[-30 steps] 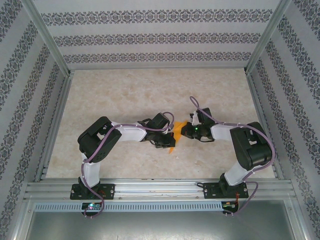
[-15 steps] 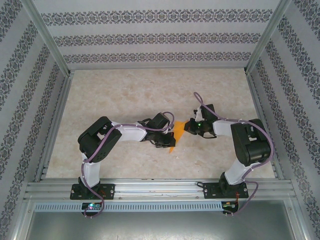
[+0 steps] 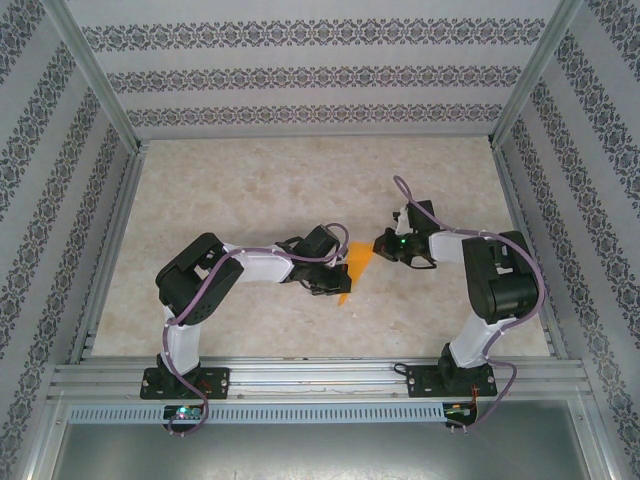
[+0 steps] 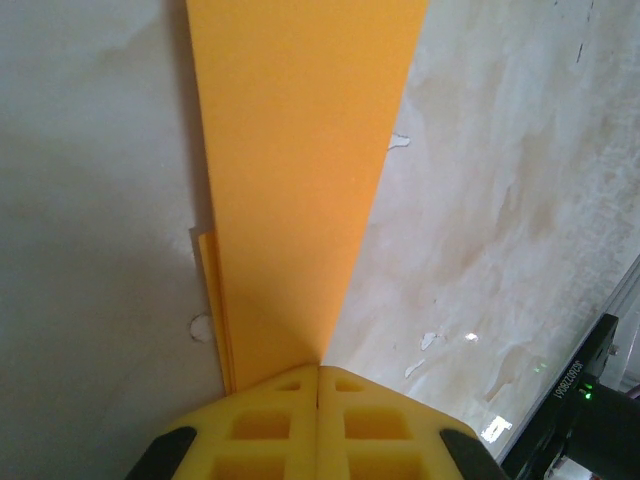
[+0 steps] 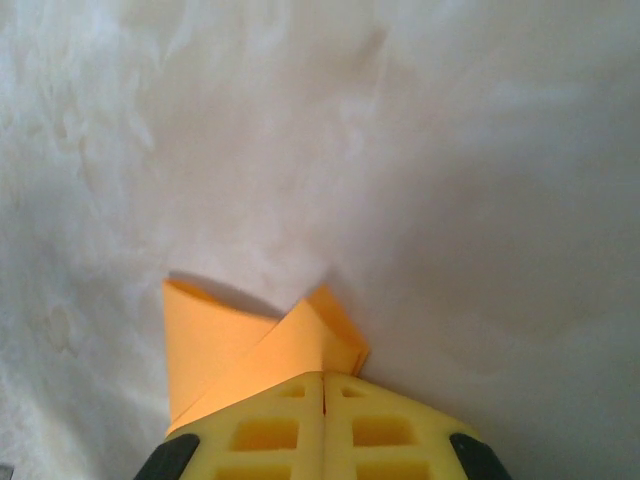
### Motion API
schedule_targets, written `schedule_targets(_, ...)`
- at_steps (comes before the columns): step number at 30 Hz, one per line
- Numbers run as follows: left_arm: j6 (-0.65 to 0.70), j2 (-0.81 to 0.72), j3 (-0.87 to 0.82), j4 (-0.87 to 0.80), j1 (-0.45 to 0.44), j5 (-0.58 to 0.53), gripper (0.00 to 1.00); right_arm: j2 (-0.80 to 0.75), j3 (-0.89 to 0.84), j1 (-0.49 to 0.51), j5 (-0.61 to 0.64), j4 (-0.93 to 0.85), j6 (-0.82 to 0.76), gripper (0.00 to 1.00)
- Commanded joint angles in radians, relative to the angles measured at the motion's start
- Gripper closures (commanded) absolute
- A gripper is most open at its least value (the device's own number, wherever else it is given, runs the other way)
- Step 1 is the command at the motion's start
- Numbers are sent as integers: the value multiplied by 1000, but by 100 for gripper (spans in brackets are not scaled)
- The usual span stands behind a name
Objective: Fold a paper plane with a square sheet of paper (fold left side to right side)
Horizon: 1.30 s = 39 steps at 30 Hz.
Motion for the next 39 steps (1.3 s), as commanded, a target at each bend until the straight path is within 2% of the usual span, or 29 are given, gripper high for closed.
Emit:
schedule_targets(1,18,69,-50,-177,-14,-63,100,20,43,-27,78,0,-27,100)
schedule_targets(9,14,66,-57,-169,-14,-61,100,32,76,-43,61,-10,-21,100)
schedule_targets(18,15,64,-61,-164,-13,-60,100,-144,28,-44,-9,-28,9,100)
schedule_targets(22,14,64,-61,-163,-13,-62,100,-184,-22,-3,-49,0,53,100)
schedule_targets(29,15,65,-60,-166,-13,-61,100,-127,-63,84,-21,63,99,100)
schedule_targets(39,15,66,-57,-175,-13,-62,100,-3,-8,51,0,52,47,100)
